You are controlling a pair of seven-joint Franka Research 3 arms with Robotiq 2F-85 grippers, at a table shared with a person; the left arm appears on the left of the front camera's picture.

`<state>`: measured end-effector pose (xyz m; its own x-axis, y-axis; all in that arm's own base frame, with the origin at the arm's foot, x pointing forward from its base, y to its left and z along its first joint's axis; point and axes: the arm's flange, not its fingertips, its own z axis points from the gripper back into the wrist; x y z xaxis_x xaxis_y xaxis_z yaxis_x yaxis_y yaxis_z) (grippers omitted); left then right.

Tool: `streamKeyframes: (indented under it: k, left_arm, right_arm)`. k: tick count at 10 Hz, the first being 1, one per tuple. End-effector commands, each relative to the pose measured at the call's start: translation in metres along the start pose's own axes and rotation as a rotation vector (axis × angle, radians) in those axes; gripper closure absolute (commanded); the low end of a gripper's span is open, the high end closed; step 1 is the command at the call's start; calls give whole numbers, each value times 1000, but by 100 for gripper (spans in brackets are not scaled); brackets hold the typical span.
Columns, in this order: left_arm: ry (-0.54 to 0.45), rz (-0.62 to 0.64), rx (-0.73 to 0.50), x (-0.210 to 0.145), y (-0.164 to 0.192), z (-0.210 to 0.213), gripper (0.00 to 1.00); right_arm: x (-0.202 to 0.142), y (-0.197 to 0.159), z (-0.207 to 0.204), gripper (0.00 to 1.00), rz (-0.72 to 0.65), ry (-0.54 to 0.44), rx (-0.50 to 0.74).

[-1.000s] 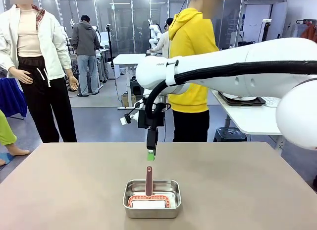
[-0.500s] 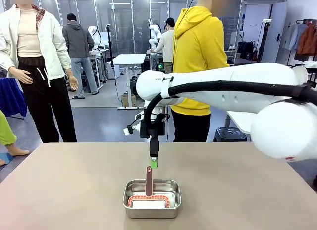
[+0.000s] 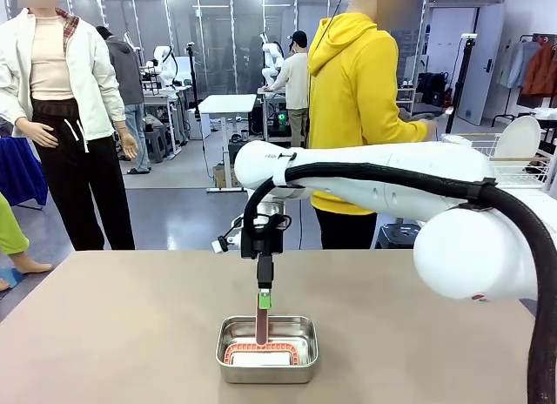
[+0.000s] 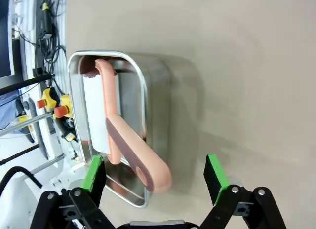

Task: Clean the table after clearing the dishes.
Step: When the right (or left) Handle tray is removed, use the right hand (or left hand) to clean the right (or left) side of the table with the Lint Roller.

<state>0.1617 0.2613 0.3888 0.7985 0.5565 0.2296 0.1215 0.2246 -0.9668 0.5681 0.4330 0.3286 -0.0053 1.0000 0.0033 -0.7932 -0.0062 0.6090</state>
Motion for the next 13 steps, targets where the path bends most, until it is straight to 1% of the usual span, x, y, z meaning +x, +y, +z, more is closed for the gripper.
streamKeyframes:
  k: [1,2,3,4,5,7,8,10,11,13]
  left_arm:
    - [-8,-4,-14,1,-2,1,0]
    - [-8,-4,-14,1,-2,1,0]
    - [-8,-4,-14,1,-2,1,0]
    - [-8,-4,-14,1,-2,1,0]
    - [-8,-4,-14,1,-2,1,0]
    - [-8,-4,-14,1,-2,1,0]
    - [-8,-4,-14,1,-2,1,0]
    - [-8,-4,-14,1,-2,1,0]
    - [-8,-4,-14,1,-2,1,0]
    - [-8,-4,-14,1,-2,1,0]
  right_arm:
    - [18,-3,16,15,-26,-18,58]
    - [18,-2,18,25,-26,-21,81]
    - [20,-3,17,49,-43,-5,115]
    - [20,-6,16,83,-41,14,140]
    - [21,-6,17,100,-25,3,149]
    - [23,-5,19,100,-45,-23,170]
    - [26,-5,19,100,-44,-23,161]
    - [28,-5,19,100,-78,5,135]
    - [29,0,20,100,-75,11,133]
    - [21,28,29,100,-110,17,112]
